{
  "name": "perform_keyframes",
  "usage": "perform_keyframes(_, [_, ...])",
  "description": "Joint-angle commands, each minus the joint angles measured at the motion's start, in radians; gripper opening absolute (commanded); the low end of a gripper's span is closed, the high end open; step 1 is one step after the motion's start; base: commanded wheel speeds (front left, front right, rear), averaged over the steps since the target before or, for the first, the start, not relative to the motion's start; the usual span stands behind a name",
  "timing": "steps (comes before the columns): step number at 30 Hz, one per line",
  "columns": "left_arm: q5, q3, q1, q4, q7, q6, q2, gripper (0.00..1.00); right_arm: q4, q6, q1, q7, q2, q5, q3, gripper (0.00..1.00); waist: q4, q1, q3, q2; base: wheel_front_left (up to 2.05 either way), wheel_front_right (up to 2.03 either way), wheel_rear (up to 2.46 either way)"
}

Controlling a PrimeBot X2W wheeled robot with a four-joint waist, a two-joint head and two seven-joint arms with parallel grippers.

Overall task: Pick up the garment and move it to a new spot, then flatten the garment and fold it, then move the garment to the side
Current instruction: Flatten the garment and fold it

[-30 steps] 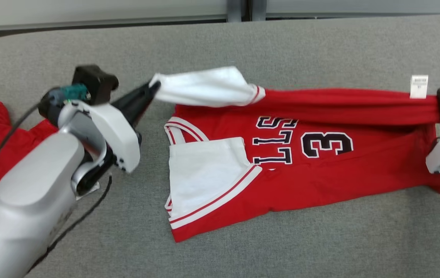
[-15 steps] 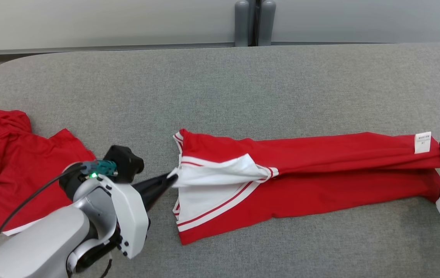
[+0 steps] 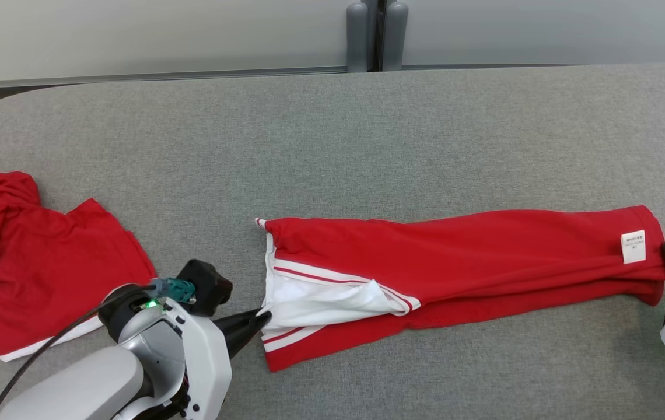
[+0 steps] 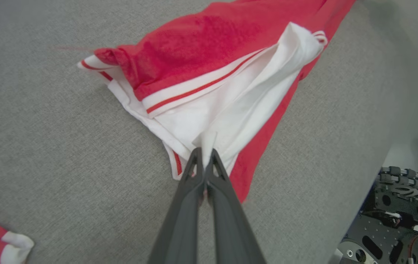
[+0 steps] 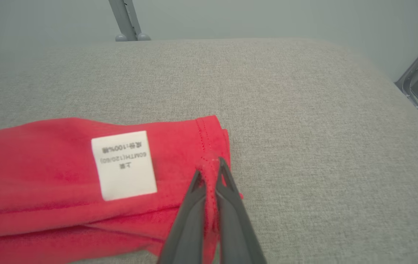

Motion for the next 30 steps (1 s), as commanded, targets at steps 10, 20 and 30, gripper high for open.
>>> perform_keyframes(10, [0.031,-0.013,0.033,0.070,-0.045,0.022,-0.021,1.00,0.032,-0.002,0.017,-0.027,-0.007,0.005,-0.071,1.00,-0.004,0.0000,-0.011,0.0000,0.00,0.00,0.00])
perform_keyframes(20, [-0.034,0.187,0.020,0.078,-0.312,0.122,-0.079,1.00,-0.066,-0.002,-0.012,-0.175,0.038,-0.072,-0.149,1.00,0.007,0.0000,-0.030,0.0000,0.00,0.00,0.00])
perform_keyframes(30, [0.007,0.422,0.092,0.137,-0.511,0.197,-0.206,1.00,-0.264,-0.002,0.063,-0.205,0.143,-0.244,-0.262,1.00,0.028,0.0000,-0.062,0.0000,0.00,0.00,0.00])
